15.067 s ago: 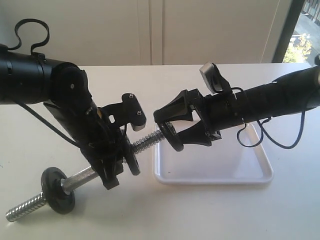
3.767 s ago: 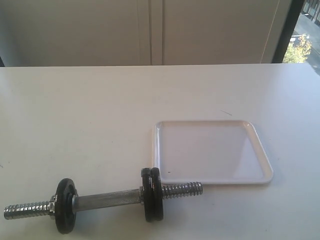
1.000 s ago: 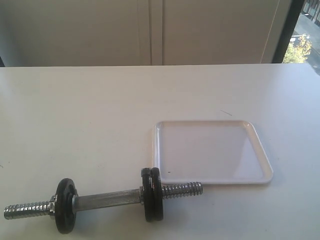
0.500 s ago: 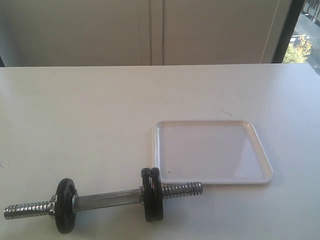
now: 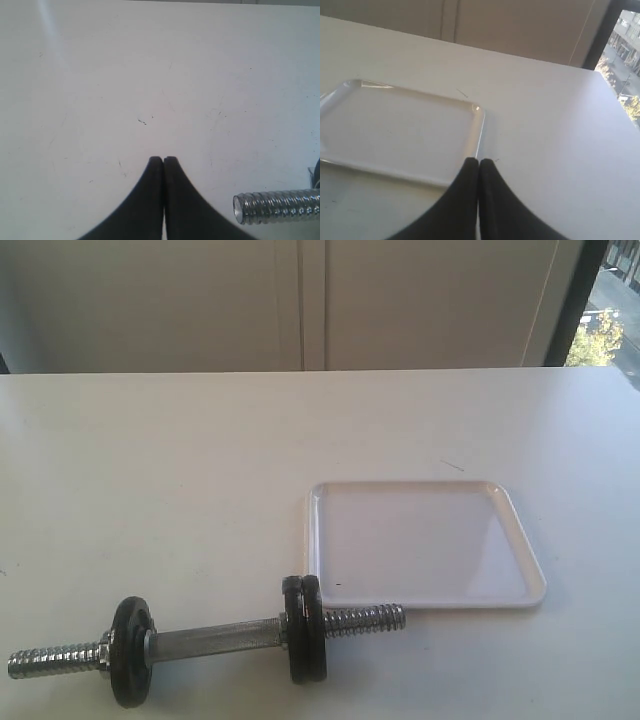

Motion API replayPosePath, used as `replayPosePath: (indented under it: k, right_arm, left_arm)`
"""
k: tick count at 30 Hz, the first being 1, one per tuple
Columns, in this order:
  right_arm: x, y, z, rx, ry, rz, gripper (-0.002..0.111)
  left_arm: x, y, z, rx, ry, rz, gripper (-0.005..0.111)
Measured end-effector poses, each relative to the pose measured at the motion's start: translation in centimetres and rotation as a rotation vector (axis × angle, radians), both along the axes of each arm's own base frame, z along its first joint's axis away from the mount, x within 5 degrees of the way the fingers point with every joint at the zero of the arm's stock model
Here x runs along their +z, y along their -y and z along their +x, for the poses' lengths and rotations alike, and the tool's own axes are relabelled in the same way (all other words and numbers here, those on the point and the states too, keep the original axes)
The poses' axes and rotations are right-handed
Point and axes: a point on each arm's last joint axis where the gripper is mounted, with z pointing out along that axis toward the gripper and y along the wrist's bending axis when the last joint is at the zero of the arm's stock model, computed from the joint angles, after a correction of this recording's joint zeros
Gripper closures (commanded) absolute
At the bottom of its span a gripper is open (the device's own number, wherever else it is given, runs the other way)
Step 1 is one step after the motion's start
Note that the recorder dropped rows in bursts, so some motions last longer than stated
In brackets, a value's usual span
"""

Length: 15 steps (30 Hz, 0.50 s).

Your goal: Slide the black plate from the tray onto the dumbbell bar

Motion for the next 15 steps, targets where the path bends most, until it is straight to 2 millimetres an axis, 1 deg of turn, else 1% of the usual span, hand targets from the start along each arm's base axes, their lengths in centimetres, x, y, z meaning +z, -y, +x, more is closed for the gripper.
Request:
replayPosePath:
  k: [4,15]
  right_arm:
    - [-0.02,0.0,0.0,-0.009,-0.007,0.036,0.108]
    - [-0.02,0.0,0.0,-0.016,-0.011,0.066,0.108]
  left_arm:
    - [0.0,0.0,0.0,0.0,0.0,0.0,0.107]
    - [0.0,0.0,0.0,0.0,0.0,0.0,0.107]
